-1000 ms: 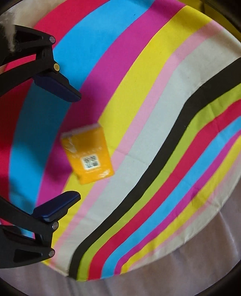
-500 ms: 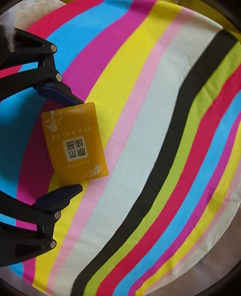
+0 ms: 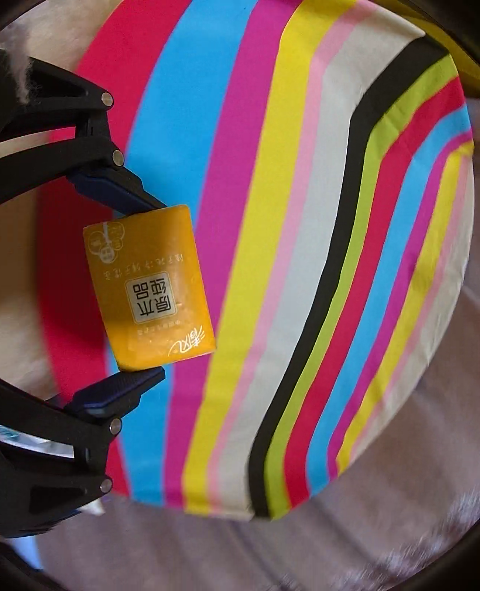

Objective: Organize objects
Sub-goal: 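Carry both items into the purple-rimmed box and open both tools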

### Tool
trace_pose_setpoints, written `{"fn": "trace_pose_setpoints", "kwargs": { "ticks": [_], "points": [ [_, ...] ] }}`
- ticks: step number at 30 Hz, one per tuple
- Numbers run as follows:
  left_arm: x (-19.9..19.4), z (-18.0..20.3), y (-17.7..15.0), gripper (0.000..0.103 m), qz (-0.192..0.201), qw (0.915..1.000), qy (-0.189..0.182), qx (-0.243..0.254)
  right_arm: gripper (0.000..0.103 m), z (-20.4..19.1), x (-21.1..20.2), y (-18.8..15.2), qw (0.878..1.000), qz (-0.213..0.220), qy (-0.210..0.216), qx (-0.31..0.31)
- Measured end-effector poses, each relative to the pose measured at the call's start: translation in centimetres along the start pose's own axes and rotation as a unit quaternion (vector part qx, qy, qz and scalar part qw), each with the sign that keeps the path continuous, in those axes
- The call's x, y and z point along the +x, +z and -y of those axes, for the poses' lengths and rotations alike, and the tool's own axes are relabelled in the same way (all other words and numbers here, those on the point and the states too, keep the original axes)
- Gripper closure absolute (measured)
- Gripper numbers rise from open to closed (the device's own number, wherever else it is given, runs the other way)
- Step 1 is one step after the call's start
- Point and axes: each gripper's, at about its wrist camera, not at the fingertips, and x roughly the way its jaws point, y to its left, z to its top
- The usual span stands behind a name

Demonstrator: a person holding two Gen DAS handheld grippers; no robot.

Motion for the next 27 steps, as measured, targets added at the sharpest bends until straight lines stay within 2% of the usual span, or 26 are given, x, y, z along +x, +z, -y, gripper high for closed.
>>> {"fn": "trace_pose_setpoints", "kwargs": {
  "ticks": [5,9,14,23,27],
  "points": [
    [-2.7,2.3,-3.9,0.023,-0.006,0.9980,-0.044,0.045,0.018,2.3,-2.2,-1.7,1.000,-0.010,-0.017,0.015],
    [-3.4,4.9,-6.9,0.023,-0.021,0.9924,-0.080,0.091,0.018,4.6,-3.8,-3.5,0.999,-0.024,-0.036,0.031],
    [-4.0,7.3,-9.2,0.023,-0.028,0.9850,-0.097,0.139,0.018,7.6,-5.8,-5.6,0.996,-0.031,-0.061,0.048],
    [-4.4,13.8,-13.3,0.023,-0.017,0.9632,-0.107,0.246,0.018,13.1,-8.4,-7.7,0.991,-0.035,-0.098,0.083],
    [-3.8,16.6,-14.9,0.023,-0.015,0.9499,-0.116,0.290,0.018,15.5,-8.7,-8.4,0.988,-0.036,-0.113,0.102]
  ]
}}
